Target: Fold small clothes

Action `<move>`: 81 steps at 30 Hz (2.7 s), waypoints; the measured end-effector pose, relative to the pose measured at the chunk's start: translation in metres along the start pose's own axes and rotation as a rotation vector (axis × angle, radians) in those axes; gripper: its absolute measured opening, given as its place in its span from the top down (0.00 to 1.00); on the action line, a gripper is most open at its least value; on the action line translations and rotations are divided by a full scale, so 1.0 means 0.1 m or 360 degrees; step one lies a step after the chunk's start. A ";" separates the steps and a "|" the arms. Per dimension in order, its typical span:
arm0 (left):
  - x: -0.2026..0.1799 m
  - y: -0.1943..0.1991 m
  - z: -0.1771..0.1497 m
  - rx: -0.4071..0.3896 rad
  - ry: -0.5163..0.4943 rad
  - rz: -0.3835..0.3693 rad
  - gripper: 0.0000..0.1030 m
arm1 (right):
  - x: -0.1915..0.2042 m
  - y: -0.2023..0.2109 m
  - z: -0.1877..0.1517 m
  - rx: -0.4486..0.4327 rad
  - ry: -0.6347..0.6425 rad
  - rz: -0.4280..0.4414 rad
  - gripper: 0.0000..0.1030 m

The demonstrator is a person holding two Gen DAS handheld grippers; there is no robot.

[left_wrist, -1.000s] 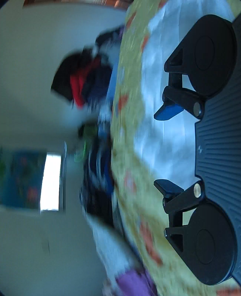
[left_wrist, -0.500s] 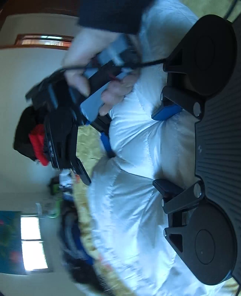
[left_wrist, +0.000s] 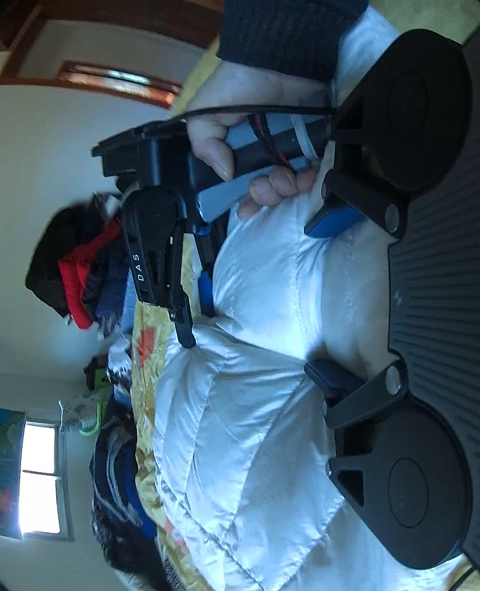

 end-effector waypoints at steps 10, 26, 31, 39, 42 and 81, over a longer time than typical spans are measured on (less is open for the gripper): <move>0.79 1.26 0.16 -0.0515 0.0253 0.0478 0.05 | 0.68 0.83 0.04 -0.0074 0.0031 -0.0049 0.25; 1.72 0.67 -0.02 0.0032 0.1294 0.0549 0.49 | 0.55 0.35 -0.55 0.0290 0.0479 -0.0128 0.98; 1.40 0.59 0.25 0.0086 0.1006 0.0638 0.82 | 0.49 0.42 -0.63 0.0200 0.0431 -0.0068 0.98; 0.33 0.80 1.04 -0.0233 0.0377 0.0426 0.85 | 0.46 0.44 -0.62 0.0184 0.0401 -0.0031 0.98; -0.28 0.78 1.13 -0.0242 0.0128 0.0197 0.85 | 0.40 0.46 -0.58 0.0183 0.0310 0.0019 0.98; -2.16 -0.07 -0.24 -0.0006 -0.1186 -0.0275 0.85 | 0.43 1.64 0.49 -0.0024 0.0635 -0.0406 0.15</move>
Point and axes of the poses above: each gripper's, at about its wrist camera, not at the fingertips, and y roughly against the way its jaws point, x to its left, z to its top, the point moved 4 cm from there along -y, roughly the way its jaws point, and after that the axes turned 7 degrees about -x, right-handed, at the moved point
